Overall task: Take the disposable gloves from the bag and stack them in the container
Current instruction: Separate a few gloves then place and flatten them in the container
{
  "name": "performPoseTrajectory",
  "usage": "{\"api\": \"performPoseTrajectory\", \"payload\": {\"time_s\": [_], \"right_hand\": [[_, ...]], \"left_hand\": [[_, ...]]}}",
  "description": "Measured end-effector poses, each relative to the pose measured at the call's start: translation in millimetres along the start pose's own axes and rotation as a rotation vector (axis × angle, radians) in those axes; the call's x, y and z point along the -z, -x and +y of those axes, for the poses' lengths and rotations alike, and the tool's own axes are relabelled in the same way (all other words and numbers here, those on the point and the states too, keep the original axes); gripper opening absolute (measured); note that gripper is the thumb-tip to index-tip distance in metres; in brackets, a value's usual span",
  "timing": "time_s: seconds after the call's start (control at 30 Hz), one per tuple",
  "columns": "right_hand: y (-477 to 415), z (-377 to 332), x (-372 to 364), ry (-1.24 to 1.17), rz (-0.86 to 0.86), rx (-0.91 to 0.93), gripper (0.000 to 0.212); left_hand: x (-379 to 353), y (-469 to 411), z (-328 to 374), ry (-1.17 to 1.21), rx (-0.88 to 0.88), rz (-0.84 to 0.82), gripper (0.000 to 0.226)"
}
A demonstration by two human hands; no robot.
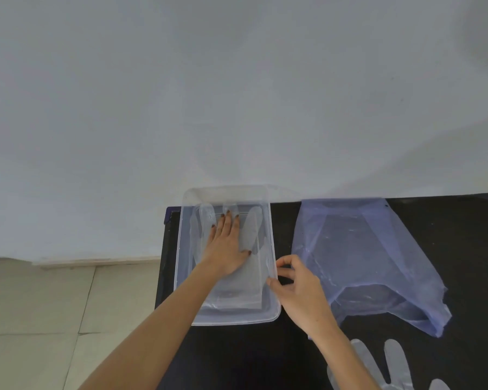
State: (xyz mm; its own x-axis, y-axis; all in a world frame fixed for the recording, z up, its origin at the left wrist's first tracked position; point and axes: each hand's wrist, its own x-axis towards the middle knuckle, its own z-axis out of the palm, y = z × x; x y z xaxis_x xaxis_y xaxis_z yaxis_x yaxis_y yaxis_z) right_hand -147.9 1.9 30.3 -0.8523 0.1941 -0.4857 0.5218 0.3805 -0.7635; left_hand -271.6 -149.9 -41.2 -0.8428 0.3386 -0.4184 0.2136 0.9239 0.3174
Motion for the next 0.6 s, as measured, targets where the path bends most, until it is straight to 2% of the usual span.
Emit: {"api": "performPoseTrajectory", "payload": {"time_s": [0.2,0.33,0.5,0.6], "right_hand": [[0.0,5.0,-0.9,-0.008,0.015,0.02,0.031],[-0.5,5.1,-0.7,-0.021,0.016,0.027,0.031],[-0.6,5.1,-0.4,-0.04,0.02,0.024,0.031],[-1.2,6.8,-1.3,-0.047,0.031,0.025,0.03]], "left_hand": [[2.4,-6.3,7.2,-0.019,-0.029,0.043,0.089],[0.1,-7.5,9.7,0.001,0.012,0.035,0.083],[-2.1,6.2,9.2,0.06,0.097,0.2,0.079],[-3.9,8.6,2.6,0.092,0.158,0.184,0.081]]}}
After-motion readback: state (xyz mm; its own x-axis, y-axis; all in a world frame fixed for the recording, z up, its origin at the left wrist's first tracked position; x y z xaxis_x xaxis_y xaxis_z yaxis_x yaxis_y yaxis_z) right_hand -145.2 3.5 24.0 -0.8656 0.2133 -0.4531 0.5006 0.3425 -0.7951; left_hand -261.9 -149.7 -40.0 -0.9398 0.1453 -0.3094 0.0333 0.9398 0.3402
